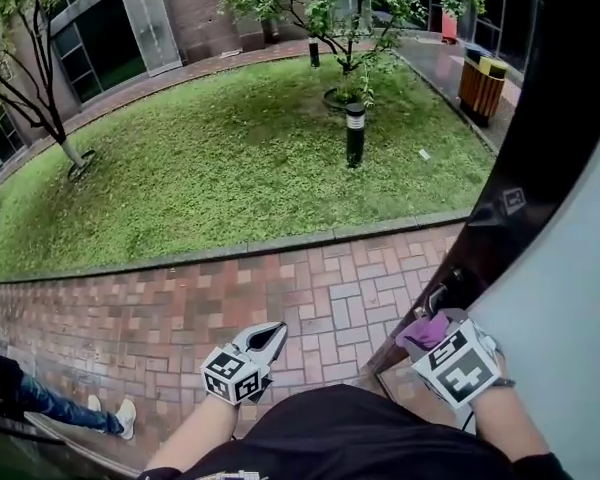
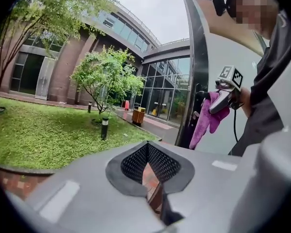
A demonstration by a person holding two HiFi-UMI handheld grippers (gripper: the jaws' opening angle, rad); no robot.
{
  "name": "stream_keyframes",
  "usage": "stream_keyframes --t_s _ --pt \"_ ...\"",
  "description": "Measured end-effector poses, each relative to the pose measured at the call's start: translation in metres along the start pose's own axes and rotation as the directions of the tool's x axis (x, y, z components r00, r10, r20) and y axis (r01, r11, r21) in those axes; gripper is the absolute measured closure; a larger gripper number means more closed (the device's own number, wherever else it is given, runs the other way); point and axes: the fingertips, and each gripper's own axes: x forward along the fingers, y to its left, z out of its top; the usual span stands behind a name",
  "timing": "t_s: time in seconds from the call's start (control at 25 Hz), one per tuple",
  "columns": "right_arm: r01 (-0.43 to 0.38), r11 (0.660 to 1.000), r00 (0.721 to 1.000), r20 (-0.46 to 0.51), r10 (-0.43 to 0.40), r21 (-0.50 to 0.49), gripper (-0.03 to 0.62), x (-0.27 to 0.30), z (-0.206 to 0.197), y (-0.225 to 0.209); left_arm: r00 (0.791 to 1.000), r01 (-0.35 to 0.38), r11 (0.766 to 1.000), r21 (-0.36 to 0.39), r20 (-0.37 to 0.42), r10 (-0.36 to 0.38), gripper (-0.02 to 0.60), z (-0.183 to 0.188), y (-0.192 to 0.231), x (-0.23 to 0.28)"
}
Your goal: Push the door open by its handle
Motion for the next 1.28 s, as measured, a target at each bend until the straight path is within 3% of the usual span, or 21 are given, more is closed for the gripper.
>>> stream_keyframes --t_s 0.2,0.28,0.36,0.44,0.6,0.68,0.72,0.8,0.88,0.92,0.96,1.04,1.08,1.12,1.16,1.28 --pt "0.134 0.991 0.988 -0.079 -0.134 -0.002 0.418 0.002 0.005 -0.032 0.996 0.089 0.996 0.006 0.009 -0.089 0.581 0.015 0.031 0.017" --pt "0.227 0.971 0.965 -0.115 -0.234 -0.068 0.413 -0.002 0.005 -0.043 0.992 0.122 0.992 0.015 0.005 -0.122 0.581 0.02 0.042 0.013" --pt "0.302 0.945 0.935 -0.152 -0.32 -0.128 0.365 -0.015 0.002 -0.044 0.988 0.155 0.987 0.031 0.012 -0.156 0.581 0.026 0.047 0.0" --pt "0.35 0.927 0.915 -0.163 -0.37 -0.136 0.345 -0.033 0.003 -0.04 0.984 0.175 0.983 0.049 0.027 -0.177 0.581 0.03 0.054 -0.014" --pt "0.461 0.877 0.884 -0.015 -0.467 -0.138 0.296 -0.082 0.043 -0.031 0.984 0.171 0.985 0.028 0.044 -0.172 0.581 0.024 0.079 -0.035" --pt "0.503 0.848 0.864 0.134 -0.486 -0.165 0.295 -0.107 0.082 -0.021 0.986 0.161 0.987 0.017 0.045 -0.161 0.581 0.021 0.089 -0.042" --pt "0.502 0.845 0.857 0.242 -0.456 -0.185 0.295 -0.118 0.108 -0.007 0.987 0.156 0.988 0.013 0.048 -0.156 0.581 0.021 0.092 -0.045" --pt "0.404 0.889 0.823 0.509 -0.251 -0.214 0.295 -0.132 0.167 0.044 0.987 0.148 0.989 0.01 0.062 -0.149 0.581 0.024 0.095 -0.049" --pt "0.18 0.95 0.706 0.706 0.055 -0.254 0.296 -0.124 0.211 0.102 0.986 0.144 0.989 0.02 0.08 -0.146 0.581 0.029 0.094 -0.054" --pt "0.045 0.96 0.646 0.741 0.185 -0.278 0.296 -0.107 0.22 0.123 0.986 0.143 0.989 0.027 0.088 -0.144 0.581 0.031 0.093 -0.056" --pt "-0.094 0.953 0.598 0.749 0.286 -0.289 0.298 -0.082 0.221 0.138 0.985 0.141 0.989 0.033 0.096 -0.143 0.581 0.033 0.091 -0.059" --pt "-0.345 0.906 0.535 0.741 0.406 -0.247 0.303 -0.019 0.209 0.15 0.984 0.136 0.99 0.039 0.108 -0.139 0.581 0.038 0.088 -0.065" --pt "-0.436 0.879 0.522 0.741 0.423 -0.194 0.307 0.013 0.2 0.149 0.985 0.132 0.991 0.038 0.111 -0.135 0.581 0.039 0.087 -0.069" --pt "-0.495 0.859 0.52 0.745 0.417 -0.135 0.356 0.043 0.189 0.146 0.986 0.125 0.992 0.035 0.111 -0.128 0.581 0.038 0.087 -0.072" --pt "-0.522 0.849 0.53 0.747 0.402 -0.086 0.454 0.07 0.176 0.145 0.987 0.117 0.993 0.031 0.11 -0.119 0.581 0.036 0.087 -0.077" --pt "-0.507 0.861 0.596 0.712 0.372 -0.026 0.572 0.132 0.138 0.152 0.99 0.088 0.996 0.012 0.105 -0.089 0.581 0.025 0.091 -0.089"
